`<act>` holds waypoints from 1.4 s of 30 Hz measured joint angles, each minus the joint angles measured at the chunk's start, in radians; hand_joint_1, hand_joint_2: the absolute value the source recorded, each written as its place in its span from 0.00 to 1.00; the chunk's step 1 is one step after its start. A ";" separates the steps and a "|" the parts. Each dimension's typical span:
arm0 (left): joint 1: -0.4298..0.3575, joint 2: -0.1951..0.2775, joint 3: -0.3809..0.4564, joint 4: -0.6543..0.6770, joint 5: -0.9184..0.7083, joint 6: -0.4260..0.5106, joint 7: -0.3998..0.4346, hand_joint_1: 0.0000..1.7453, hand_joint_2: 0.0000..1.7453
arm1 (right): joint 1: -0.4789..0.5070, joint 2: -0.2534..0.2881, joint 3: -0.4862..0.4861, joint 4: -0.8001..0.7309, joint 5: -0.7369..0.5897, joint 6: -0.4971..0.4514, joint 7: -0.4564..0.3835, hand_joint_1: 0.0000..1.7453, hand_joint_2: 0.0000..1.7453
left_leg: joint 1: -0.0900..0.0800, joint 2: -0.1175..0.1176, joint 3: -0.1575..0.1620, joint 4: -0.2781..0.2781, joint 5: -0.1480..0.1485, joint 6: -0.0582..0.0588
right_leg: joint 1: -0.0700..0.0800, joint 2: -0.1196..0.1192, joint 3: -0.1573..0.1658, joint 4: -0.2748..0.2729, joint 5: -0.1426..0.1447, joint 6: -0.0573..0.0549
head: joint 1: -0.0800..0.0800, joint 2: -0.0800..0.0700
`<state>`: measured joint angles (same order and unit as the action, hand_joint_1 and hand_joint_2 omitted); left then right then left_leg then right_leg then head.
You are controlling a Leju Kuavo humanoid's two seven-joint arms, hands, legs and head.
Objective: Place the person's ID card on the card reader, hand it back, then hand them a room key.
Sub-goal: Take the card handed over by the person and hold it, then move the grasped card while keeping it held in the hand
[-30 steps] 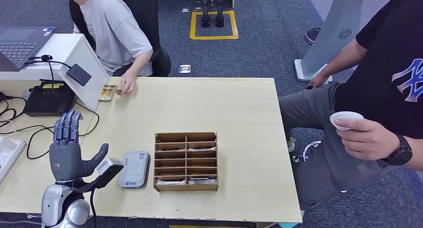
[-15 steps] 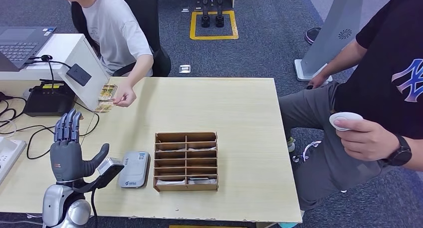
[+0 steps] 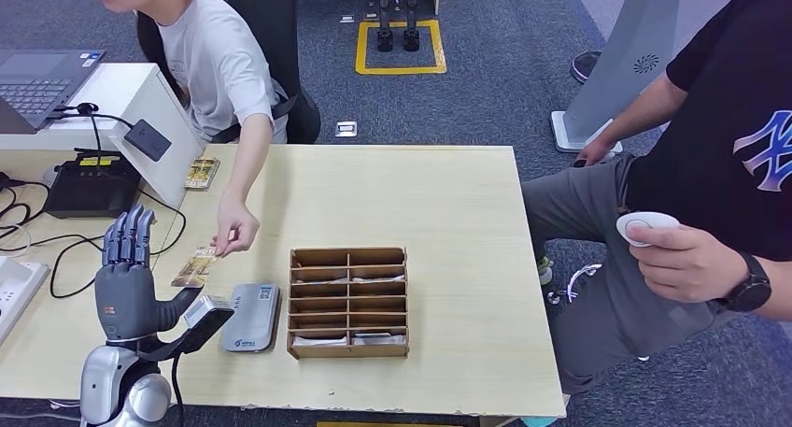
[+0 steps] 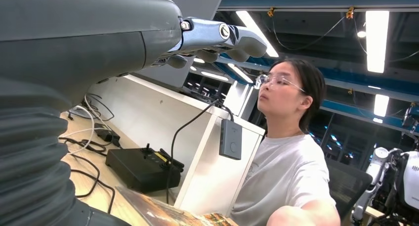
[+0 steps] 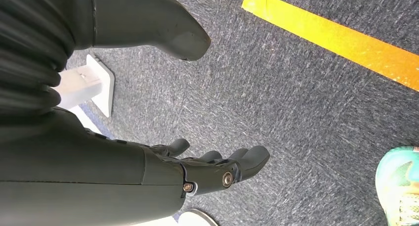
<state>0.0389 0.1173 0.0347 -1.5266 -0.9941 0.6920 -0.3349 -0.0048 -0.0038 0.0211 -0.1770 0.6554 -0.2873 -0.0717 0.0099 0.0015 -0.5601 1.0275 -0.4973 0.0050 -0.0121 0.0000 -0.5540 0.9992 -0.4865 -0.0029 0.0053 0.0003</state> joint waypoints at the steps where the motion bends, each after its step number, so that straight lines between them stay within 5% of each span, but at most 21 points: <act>1: 0.000 0.000 0.000 0.000 0.002 0.000 0.002 0.97 1.00 | 0.000 0.000 0.000 0.000 0.000 0.000 0.000 0.00 1.00 | 0.000 0.000 0.000 0.000 0.000 0.000 | 0.000 0.000 0.000 0.000 0.000 0.000 | 0.000 0.000; 5: 0.000 0.001 0.000 0.000 0.011 0.000 0.016 1.00 1.00 | 0.000 0.000 -0.002 0.000 0.002 0.000 0.000 0.00 1.00 | 0.000 0.000 0.000 0.000 0.000 0.000 | 0.000 0.000 0.000 0.000 0.000 0.000 | 0.000 0.000; 10: 0.000 0.002 -0.001 0.000 0.020 0.000 0.019 0.90 1.00 | 0.000 0.000 -0.003 0.000 0.004 0.000 0.000 0.00 1.00 | 0.000 0.000 0.000 0.000 0.000 0.000 | 0.000 0.000 0.000 0.000 0.000 0.000 | 0.000 0.000; 15: 0.000 0.006 -0.001 0.000 0.053 0.000 0.019 1.00 1.00 | 0.000 0.000 -0.004 0.000 0.005 0.000 0.000 0.00 1.00 | 0.000 0.000 0.000 0.000 0.000 0.000 | 0.000 0.000 0.000 0.000 0.000 0.000 | 0.000 0.000; 21: 0.003 0.018 -0.017 -0.003 0.237 -0.014 -0.017 1.00 1.00 | 0.000 0.000 -0.005 0.000 0.006 0.000 0.000 0.00 1.00 | 0.000 0.000 0.000 0.000 0.000 0.000 | 0.000 0.000 0.000 0.000 0.000 0.000 | 0.000 0.000; 28: 0.017 0.025 -0.025 -0.038 0.499 -0.116 -0.081 1.00 1.00 | 0.000 0.000 -0.006 0.000 0.007 -0.001 0.000 0.00 1.00 | 0.000 0.000 0.000 0.000 0.000 0.000 | 0.000 0.000 0.000 0.000 0.000 0.000 | 0.000 0.000; 36: 0.017 0.035 -0.032 -0.043 0.606 -0.426 0.120 1.00 1.00 | 0.000 0.001 -0.024 0.000 0.006 -0.006 0.008 0.00 1.00 | 0.000 0.000 0.000 0.000 0.000 0.000 | 0.000 0.000 0.000 0.000 0.000 0.000 | 0.000 0.000; 42: 0.024 0.043 -0.064 -0.011 0.529 -0.524 0.181 1.00 1.00 | 0.000 0.001 -0.030 0.000 0.013 -0.005 0.008 0.00 1.00 | 0.000 0.000 0.000 0.000 0.000 0.000 | 0.000 0.000 0.000 0.000 0.000 0.000 | 0.000 0.000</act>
<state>0.0625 0.1604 -0.0290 -1.5380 -0.4647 0.1681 -0.1538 -0.0048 -0.0027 -0.0090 -0.1772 0.6684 -0.2919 -0.0633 0.0098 0.0016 -0.5600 1.0275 -0.4972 0.0050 -0.0121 0.0001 -0.5540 0.9992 -0.4864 -0.0028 0.0053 0.0001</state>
